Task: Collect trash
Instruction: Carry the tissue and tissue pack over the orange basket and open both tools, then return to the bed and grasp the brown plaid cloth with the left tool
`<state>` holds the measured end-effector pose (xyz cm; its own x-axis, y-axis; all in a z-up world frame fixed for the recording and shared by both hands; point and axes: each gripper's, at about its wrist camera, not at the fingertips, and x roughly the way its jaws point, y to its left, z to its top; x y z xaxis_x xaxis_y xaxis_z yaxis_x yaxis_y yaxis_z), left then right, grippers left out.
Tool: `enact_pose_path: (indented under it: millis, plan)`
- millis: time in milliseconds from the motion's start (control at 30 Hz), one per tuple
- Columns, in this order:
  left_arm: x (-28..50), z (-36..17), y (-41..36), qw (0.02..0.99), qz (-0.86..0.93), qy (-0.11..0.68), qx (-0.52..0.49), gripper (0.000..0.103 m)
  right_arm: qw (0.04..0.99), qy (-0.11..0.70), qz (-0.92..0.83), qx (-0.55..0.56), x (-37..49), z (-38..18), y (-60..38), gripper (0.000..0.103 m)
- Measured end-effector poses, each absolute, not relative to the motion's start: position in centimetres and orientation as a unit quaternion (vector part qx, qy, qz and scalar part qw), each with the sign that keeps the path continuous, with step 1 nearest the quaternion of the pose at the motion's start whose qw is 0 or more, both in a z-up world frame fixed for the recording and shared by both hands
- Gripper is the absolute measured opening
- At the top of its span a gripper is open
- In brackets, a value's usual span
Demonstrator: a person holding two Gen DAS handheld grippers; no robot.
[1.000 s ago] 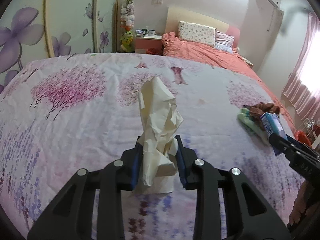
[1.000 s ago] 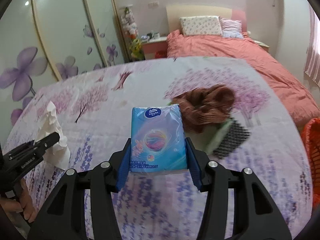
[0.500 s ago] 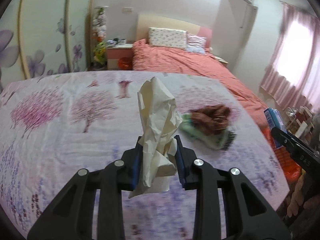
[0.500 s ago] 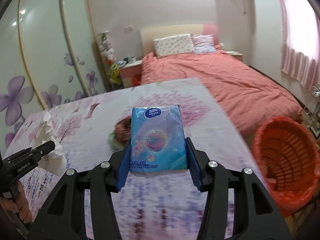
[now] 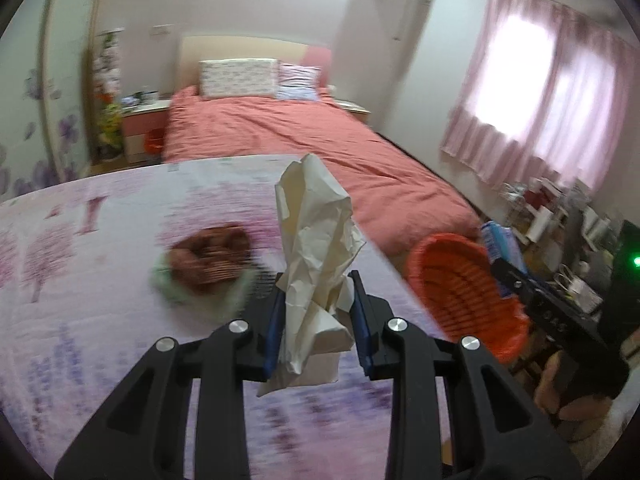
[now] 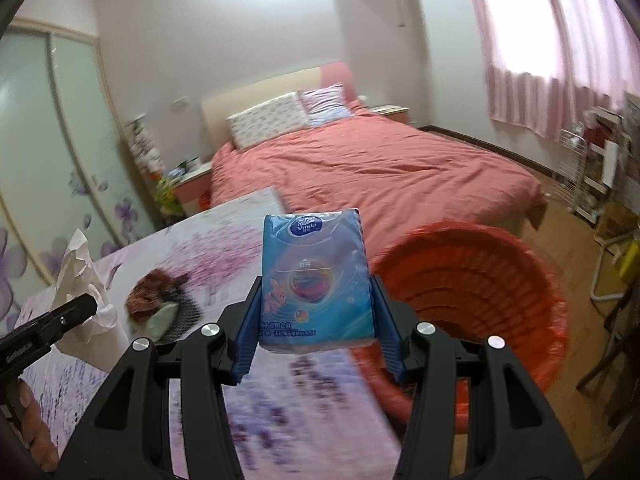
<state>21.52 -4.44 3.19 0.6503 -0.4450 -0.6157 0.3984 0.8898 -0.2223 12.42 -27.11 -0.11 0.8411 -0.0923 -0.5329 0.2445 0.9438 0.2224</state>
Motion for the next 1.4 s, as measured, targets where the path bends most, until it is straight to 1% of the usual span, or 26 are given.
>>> enact_pose_path:
  millis: [233, 433, 600, 667, 700, 733, 767, 800, 833, 933, 1133, 1400]
  plan:
    - [21.0, 3.3, -14.2, 0.884, -0.317, 0.344, -0.012, 0.03, 0.941, 0.256, -0.134, 0.174, 11.7, -1.0, -32.7, 0.051]
    - [21.4, 1.8, -21.1, 0.862, -0.364, 0.353, 0.004, 0.031, 0.933, 0.254, -0.155, 0.204, 11.9, -2.0, -36.9, 0.051]
    - [22.5, -0.1, -25.4, 0.85, -0.379, 0.365, 0.014, 0.032, 0.926, 0.256, -0.156, 0.231, 12.3, -2.9, -39.3, 0.051]
    - [23.3, -1.0, -26.8, 0.847, -0.377, 0.374, 0.019, 0.034, 0.924, 0.258, -0.156, 0.235, 12.5, -3.3, -39.7, 0.052]
    - [23.8, -1.5, -27.3, 0.847, -0.372, 0.379, 0.022, 0.038, 0.924, 0.258, -0.154, 0.237, 12.4, -3.3, -40.0, 0.052]
    - [24.1, -2.0, -27.6, 0.847, -0.367, 0.384, 0.025, 0.045, 0.923, 0.259, -0.149, 0.241, 12.6, -3.5, -40.3, 0.054]
    - [24.5, -2.4, -27.9, 0.847, -0.363, 0.388, 0.027, 0.049, 0.923, 0.26, -0.145, 0.244, 12.6, -3.7, -40.5, 0.055]
    - [24.9, -3.0, -27.9, 0.847, -0.357, 0.393, 0.027, 0.056, 0.923, 0.259, -0.146, 0.245, 12.5, -3.8, -40.9, 0.055]
    - [25.2, -3.5, -27.8, 0.845, -0.354, 0.399, 0.027, 0.058, 0.923, 0.26, -0.147, 0.244, 12.6, -4.0, -40.9, 0.057]
    - [26.3, -4.5, -27.0, 0.844, -0.34, 0.415, 0.024, 0.059, 0.921, 0.266, -0.152, 0.241, 12.6, -4.4, -40.9, 0.06]
    - [27.0, -4.7, -24.4, 0.86, -0.302, 0.409, 0.038, 0.06, 0.921, 0.277, -0.162, 0.221, 12.4, -4.3, -39.8, 0.061]
    - [26.4, -4.2, -17.1, 0.885, -0.245, 0.393, 0.053, 0.063, 0.93, 0.286, -0.151, 0.175, 13.1, -3.5, -36.5, 0.061]
